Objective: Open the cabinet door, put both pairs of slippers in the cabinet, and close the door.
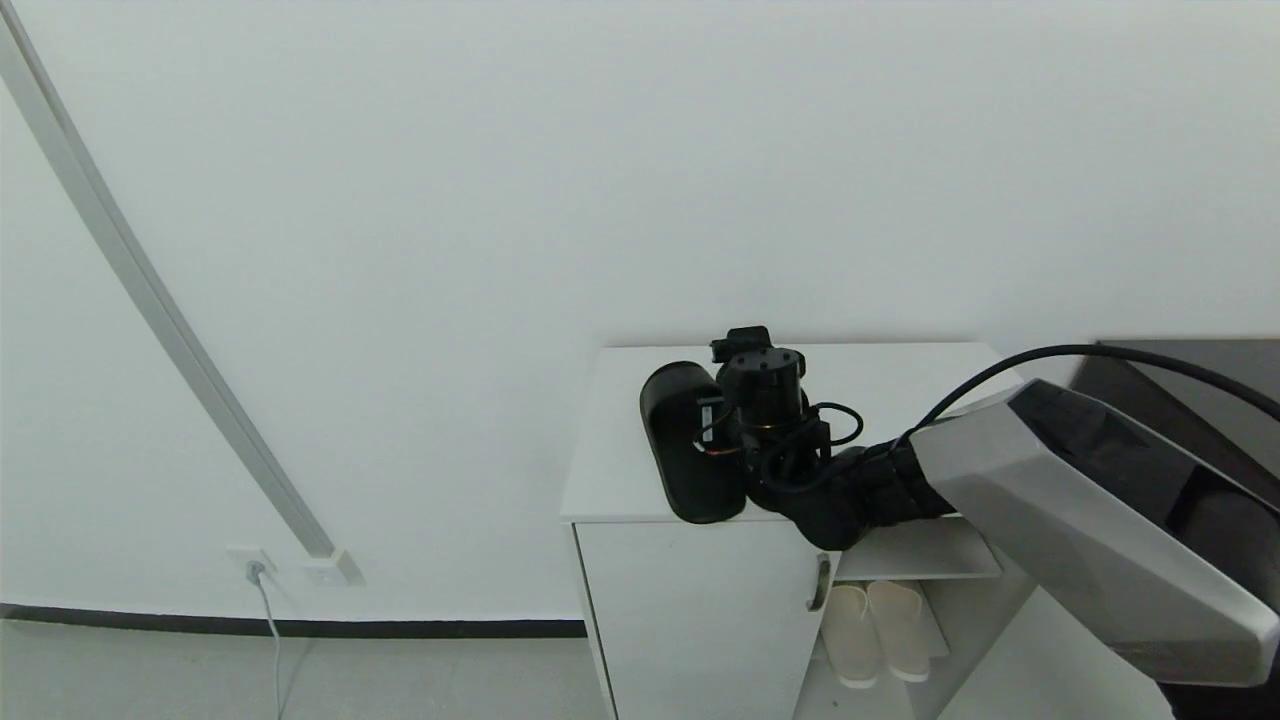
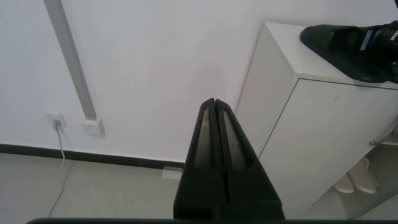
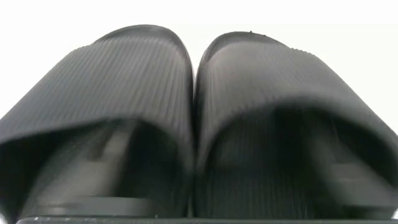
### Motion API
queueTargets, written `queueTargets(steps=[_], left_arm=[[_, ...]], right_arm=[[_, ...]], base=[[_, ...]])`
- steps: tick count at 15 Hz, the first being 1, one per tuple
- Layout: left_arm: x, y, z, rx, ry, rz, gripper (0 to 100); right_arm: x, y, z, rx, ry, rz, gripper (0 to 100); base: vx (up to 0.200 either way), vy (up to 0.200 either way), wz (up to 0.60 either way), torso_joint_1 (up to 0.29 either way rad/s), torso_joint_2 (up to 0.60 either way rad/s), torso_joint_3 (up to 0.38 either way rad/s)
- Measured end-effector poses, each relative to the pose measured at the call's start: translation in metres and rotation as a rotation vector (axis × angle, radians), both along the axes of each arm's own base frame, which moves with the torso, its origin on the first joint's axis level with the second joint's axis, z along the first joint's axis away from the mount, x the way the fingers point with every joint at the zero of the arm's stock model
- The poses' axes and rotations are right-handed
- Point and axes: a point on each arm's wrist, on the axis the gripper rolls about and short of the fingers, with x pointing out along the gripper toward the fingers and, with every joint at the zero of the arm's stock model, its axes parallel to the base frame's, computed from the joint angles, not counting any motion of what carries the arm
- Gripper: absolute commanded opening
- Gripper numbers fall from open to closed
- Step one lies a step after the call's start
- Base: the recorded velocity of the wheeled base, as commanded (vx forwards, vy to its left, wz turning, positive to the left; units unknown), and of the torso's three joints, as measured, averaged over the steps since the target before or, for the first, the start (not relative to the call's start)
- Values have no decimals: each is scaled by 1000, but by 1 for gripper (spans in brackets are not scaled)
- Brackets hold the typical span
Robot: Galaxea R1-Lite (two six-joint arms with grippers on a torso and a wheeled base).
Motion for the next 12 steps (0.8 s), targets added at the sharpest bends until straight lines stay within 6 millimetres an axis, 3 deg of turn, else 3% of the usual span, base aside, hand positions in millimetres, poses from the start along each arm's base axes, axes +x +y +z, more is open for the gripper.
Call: queueTargets(steps=[5, 8, 12], left_arm=[[0, 0, 0, -1, 0, 0, 0], [0, 0, 0, 0, 0, -2, 0], [0, 0, 0, 0, 0, -2, 0]], right_arm=[[3, 2, -4, -1, 2, 2, 0], [-2, -2, 6, -1, -3, 1, 0], [-31, -15, 14, -23, 26, 43, 0]], base=[[0, 0, 0, 0, 0, 0], [0, 0, 0, 0, 0, 0], [0, 0, 0, 0, 0, 0]])
